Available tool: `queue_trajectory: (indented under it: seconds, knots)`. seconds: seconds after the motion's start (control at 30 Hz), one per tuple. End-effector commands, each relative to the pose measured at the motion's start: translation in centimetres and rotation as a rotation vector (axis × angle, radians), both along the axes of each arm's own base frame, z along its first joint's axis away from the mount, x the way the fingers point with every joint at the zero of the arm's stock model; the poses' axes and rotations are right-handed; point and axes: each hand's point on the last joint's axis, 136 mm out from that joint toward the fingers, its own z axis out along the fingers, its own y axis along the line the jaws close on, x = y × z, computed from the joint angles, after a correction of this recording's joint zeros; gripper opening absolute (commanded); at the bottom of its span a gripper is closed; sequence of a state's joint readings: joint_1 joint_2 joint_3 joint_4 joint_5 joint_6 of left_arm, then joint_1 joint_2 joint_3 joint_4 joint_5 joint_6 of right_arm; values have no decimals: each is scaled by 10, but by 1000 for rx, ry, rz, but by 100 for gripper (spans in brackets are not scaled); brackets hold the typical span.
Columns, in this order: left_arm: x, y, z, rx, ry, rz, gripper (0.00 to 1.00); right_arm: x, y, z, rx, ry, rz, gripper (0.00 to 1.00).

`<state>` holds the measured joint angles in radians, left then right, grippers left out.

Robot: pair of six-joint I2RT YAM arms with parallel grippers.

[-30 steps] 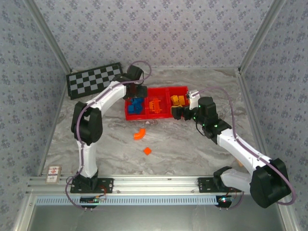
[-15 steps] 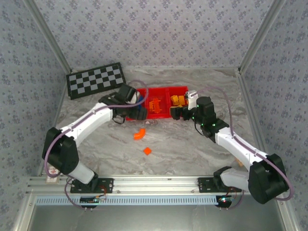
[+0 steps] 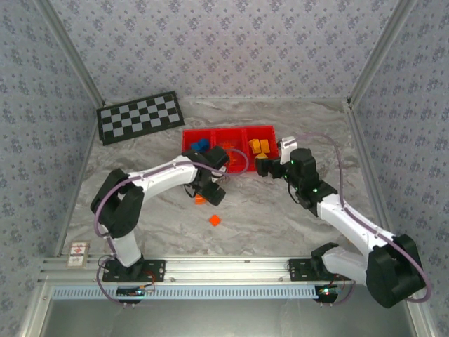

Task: Sort the legos into containers by color
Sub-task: Pick up the lego from the center of the table.

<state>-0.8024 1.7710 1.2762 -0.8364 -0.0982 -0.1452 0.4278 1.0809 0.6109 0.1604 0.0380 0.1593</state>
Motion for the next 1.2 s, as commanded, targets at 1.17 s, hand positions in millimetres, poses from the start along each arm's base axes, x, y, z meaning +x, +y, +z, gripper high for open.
queue_trajectory:
  seconds: [1.17]
  knots:
    - [28, 15, -44, -75, 111, 472, 50, 8, -56, -7, 6, -39, -294, 100]
